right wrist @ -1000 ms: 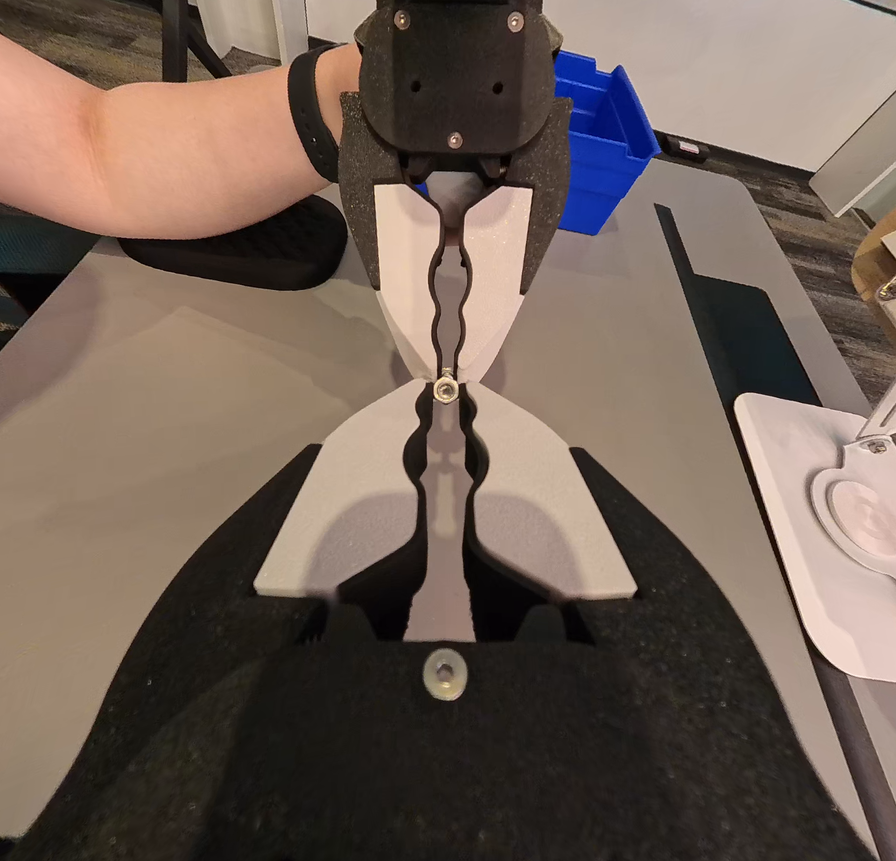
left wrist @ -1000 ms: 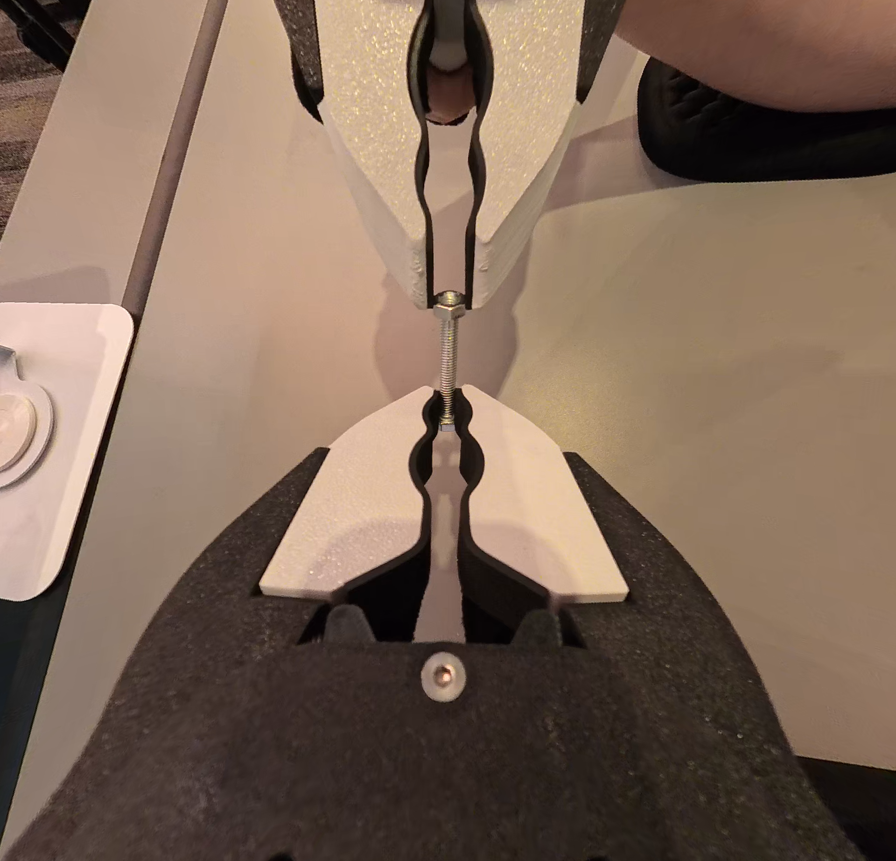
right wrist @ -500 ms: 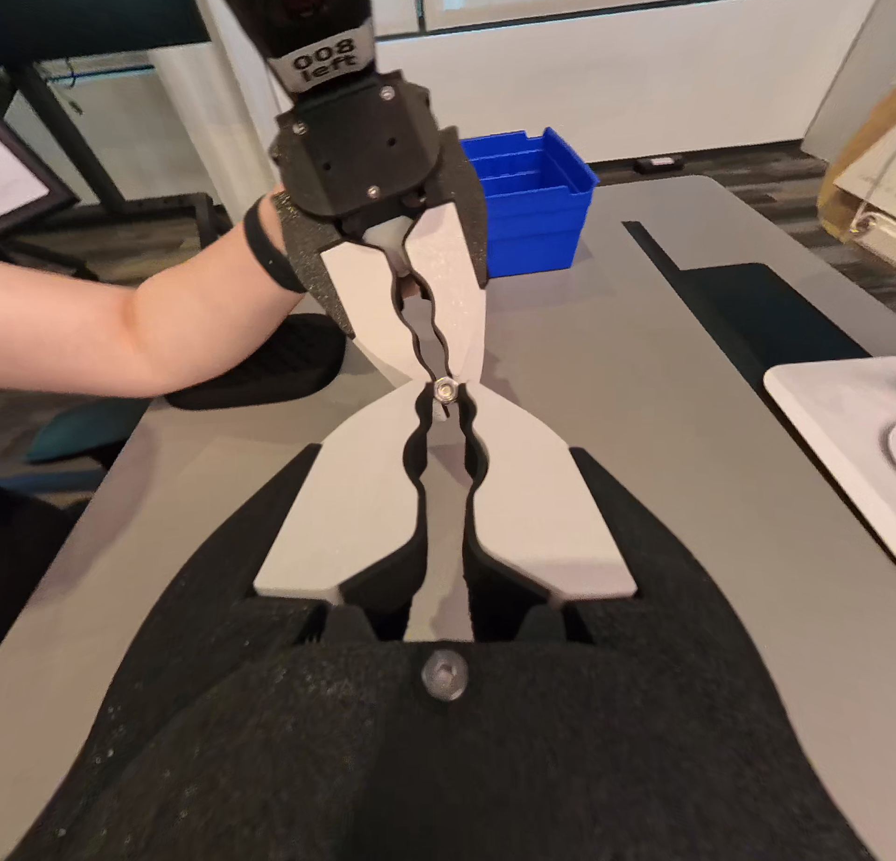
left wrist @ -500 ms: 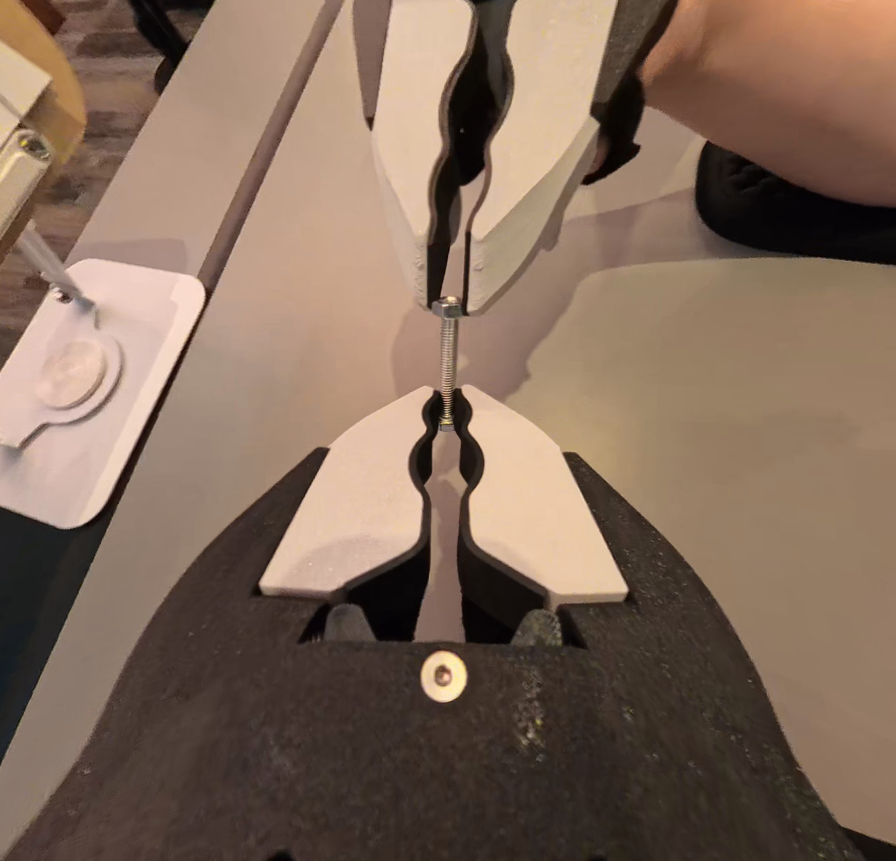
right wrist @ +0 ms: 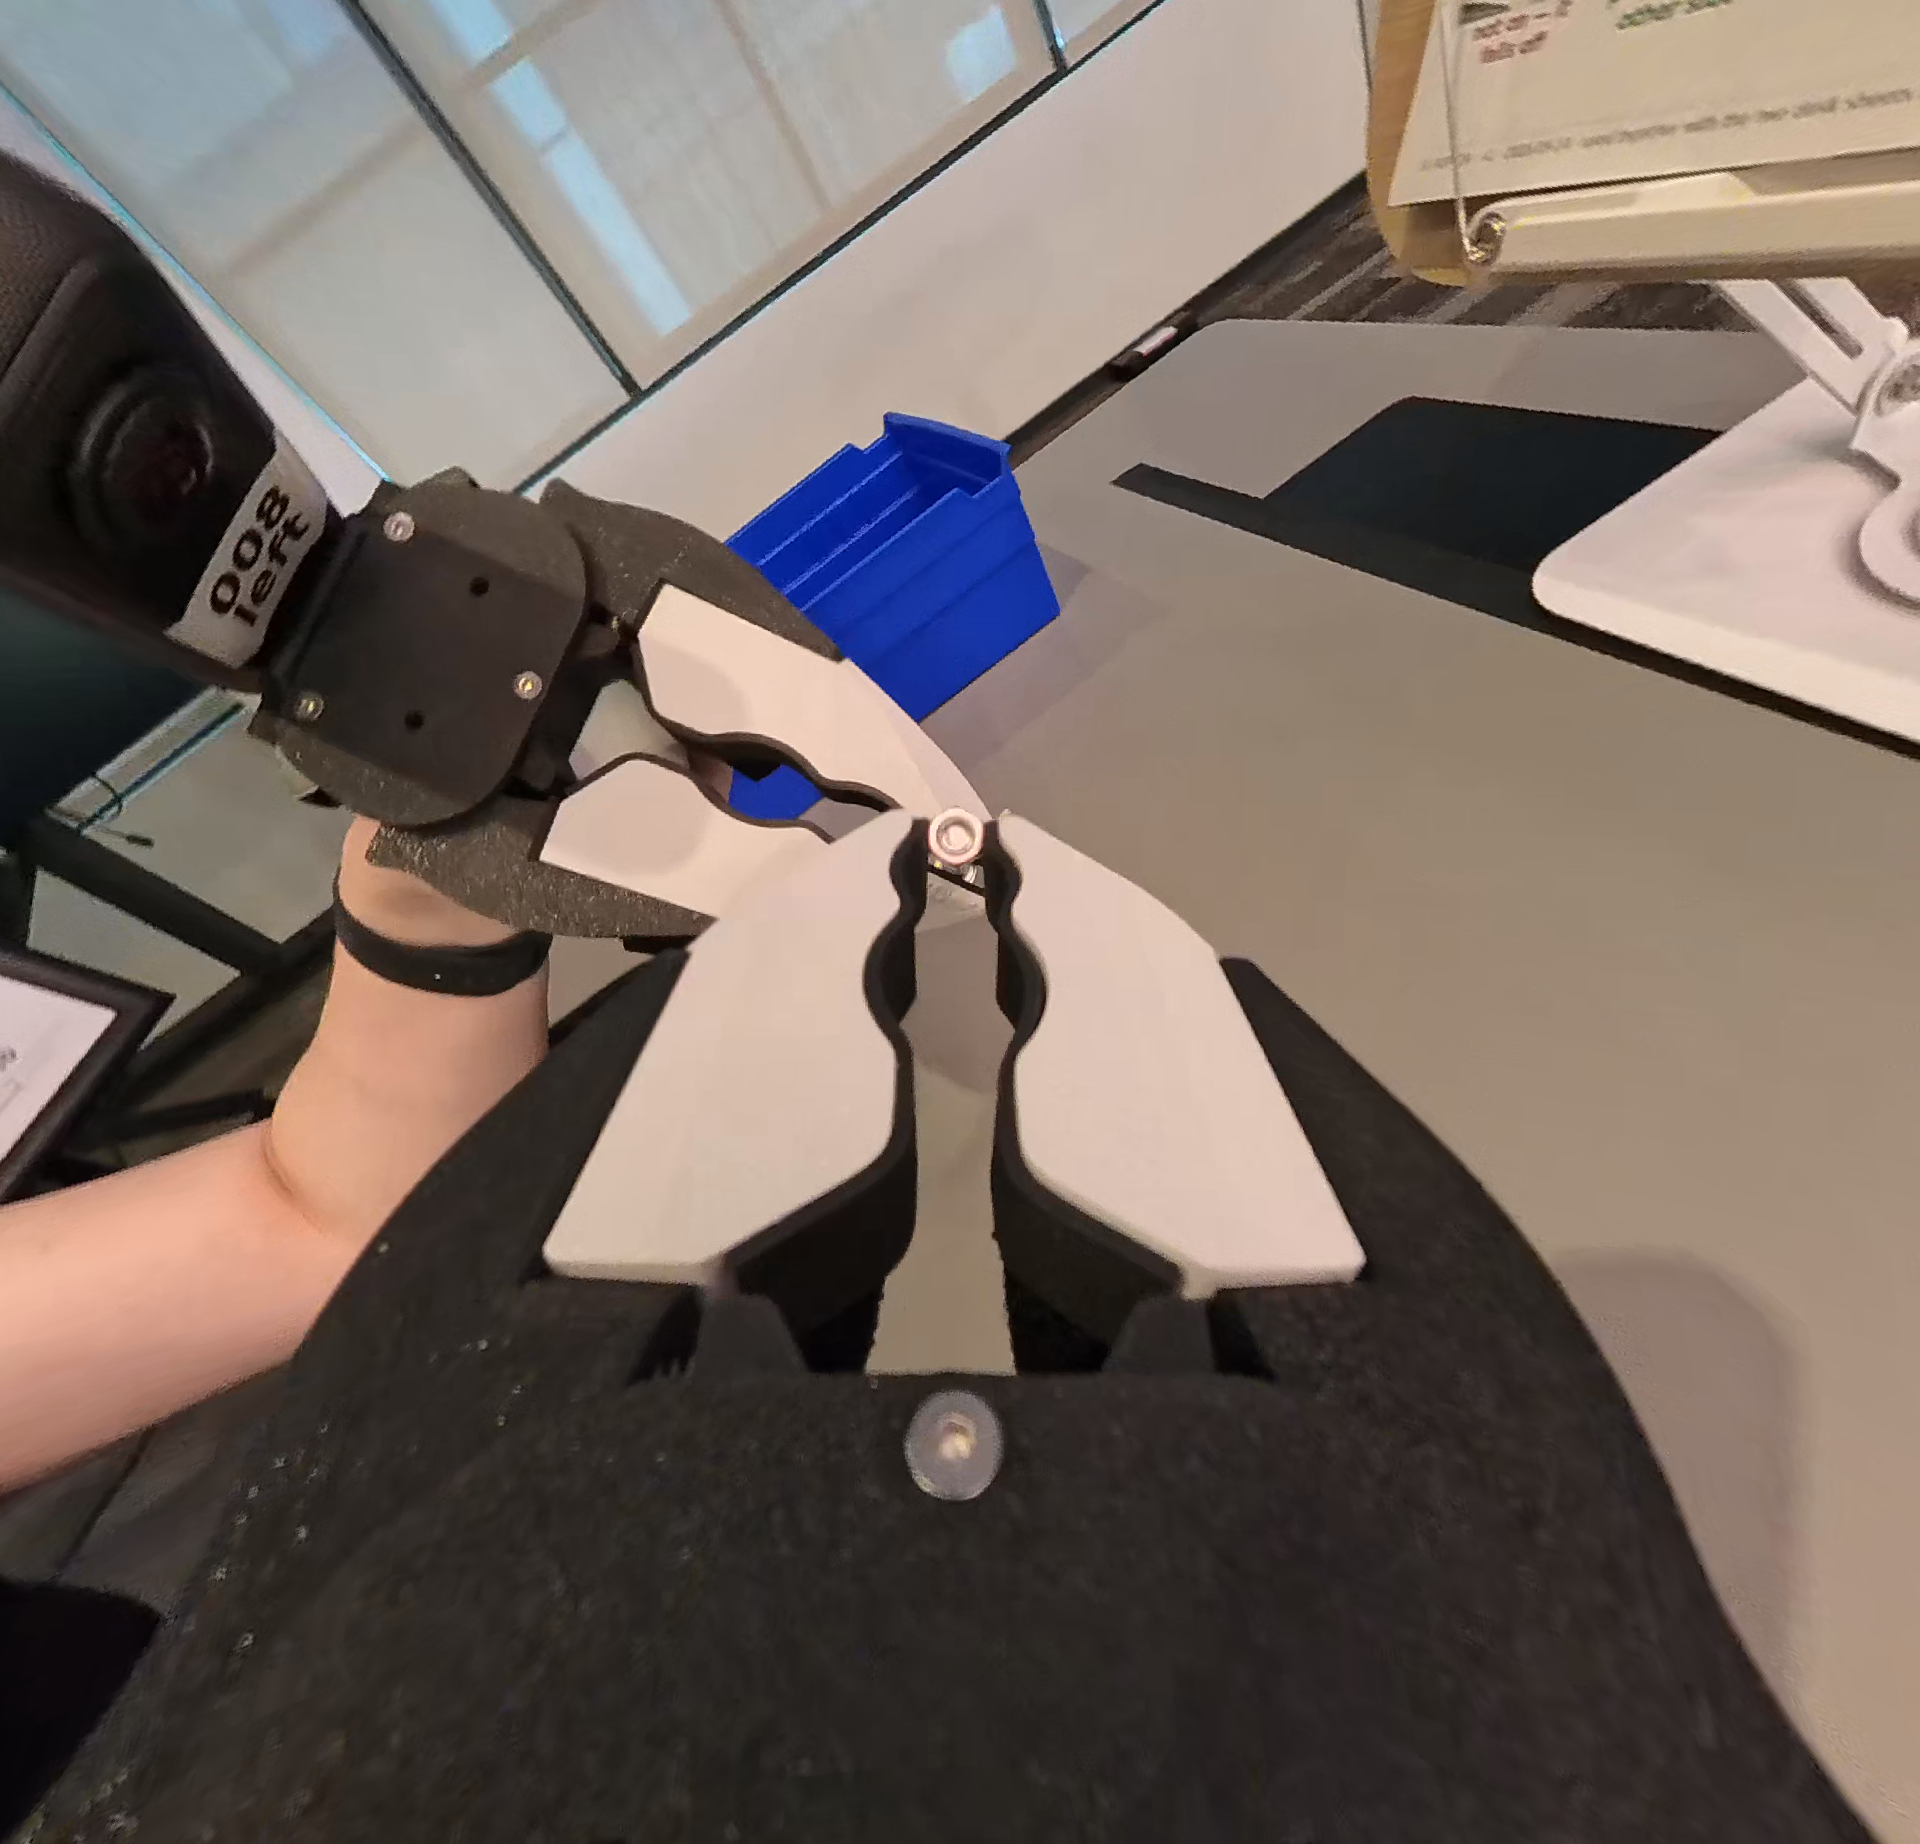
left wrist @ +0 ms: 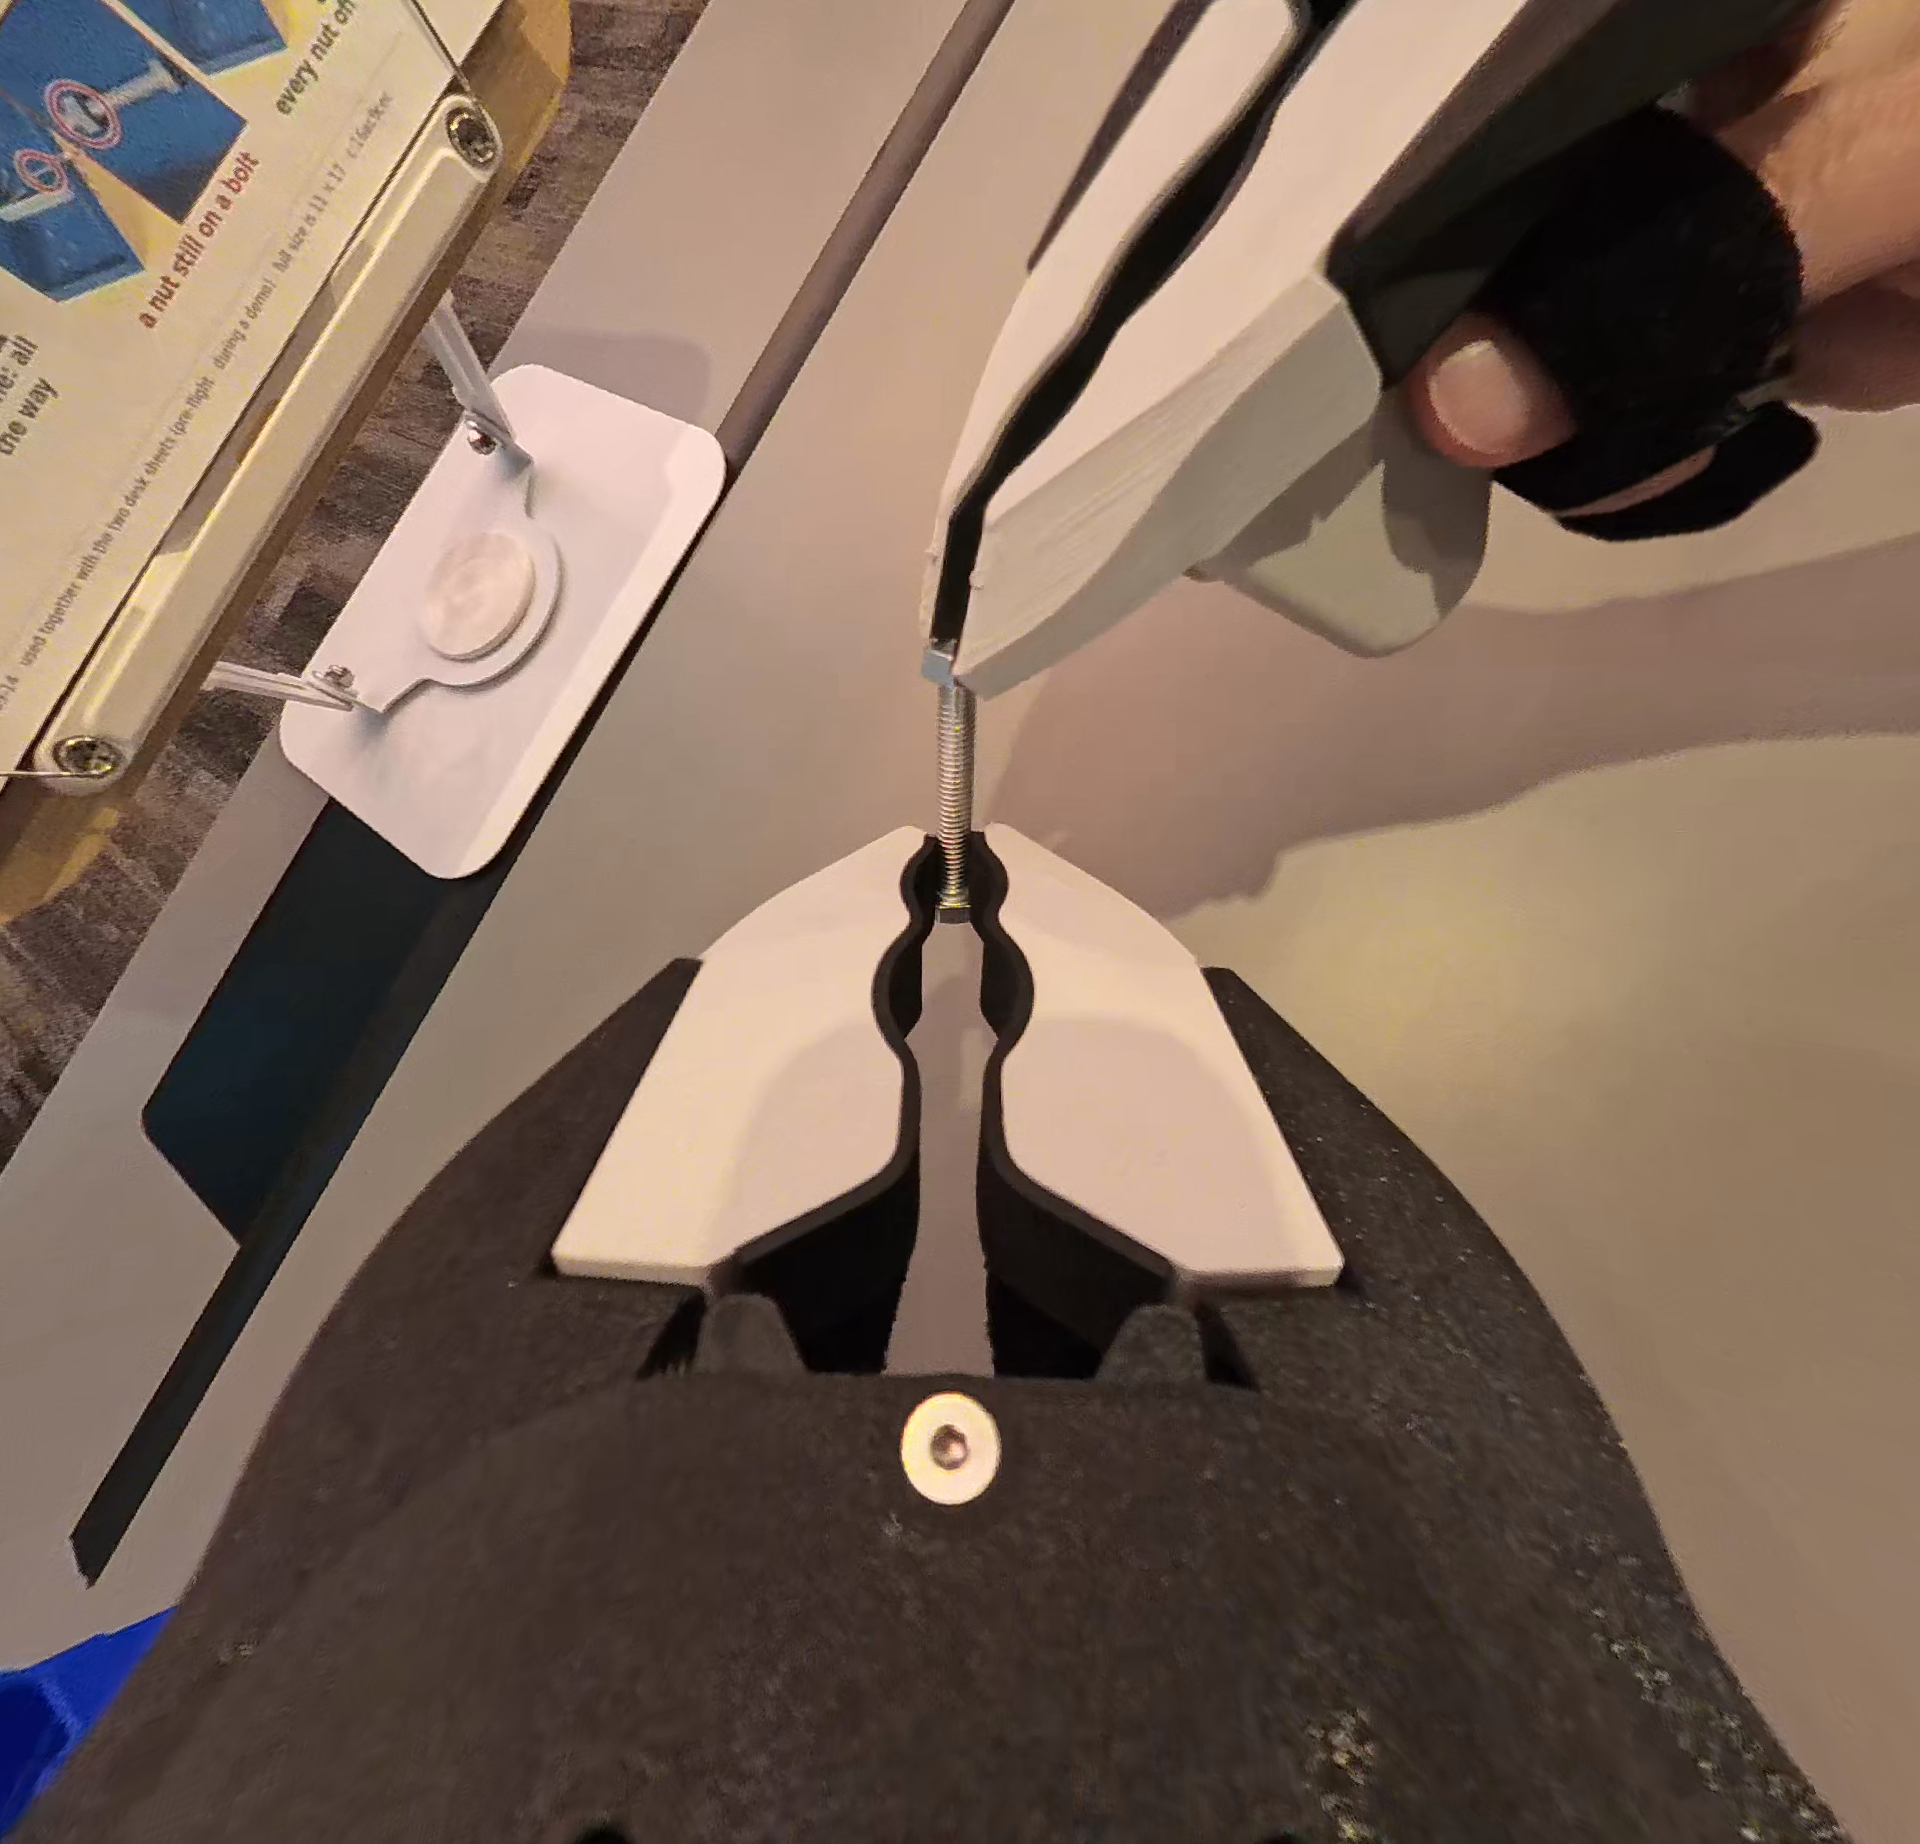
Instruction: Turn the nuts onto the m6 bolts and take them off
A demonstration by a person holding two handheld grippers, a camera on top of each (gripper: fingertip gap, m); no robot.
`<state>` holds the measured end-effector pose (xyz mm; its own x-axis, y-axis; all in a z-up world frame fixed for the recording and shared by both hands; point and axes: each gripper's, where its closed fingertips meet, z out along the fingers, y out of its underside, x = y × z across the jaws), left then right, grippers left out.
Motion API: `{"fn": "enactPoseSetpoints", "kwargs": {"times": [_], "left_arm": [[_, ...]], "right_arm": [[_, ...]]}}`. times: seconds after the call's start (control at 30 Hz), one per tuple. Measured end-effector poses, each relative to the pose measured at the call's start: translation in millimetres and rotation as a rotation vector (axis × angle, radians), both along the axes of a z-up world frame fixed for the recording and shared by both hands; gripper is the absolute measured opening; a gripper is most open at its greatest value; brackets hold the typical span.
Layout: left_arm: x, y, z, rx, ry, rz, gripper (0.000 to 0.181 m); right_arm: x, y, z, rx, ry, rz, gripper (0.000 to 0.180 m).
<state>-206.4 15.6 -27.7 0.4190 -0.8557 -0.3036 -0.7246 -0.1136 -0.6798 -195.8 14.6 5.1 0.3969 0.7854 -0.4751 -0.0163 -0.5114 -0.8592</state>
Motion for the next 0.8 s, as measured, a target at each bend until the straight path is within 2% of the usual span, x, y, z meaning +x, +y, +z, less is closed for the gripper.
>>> {"fn": "enactPoseSetpoints", "kwargs": {"times": [0.27,0.8], "left_arm": [[-1.5,1.9,-2.7,0.001,0.014,0.009,0.005],[3.0,-1.1,-4.3,-0.012,0.0,-0.023,0.005]], "right_arm": [[-1.0,2.0,-2.5,-0.042,0.011,-0.037,0.009],[-3.8,-0.6,-4.7,0.023,-0.067,-0.012,0.01]]}}
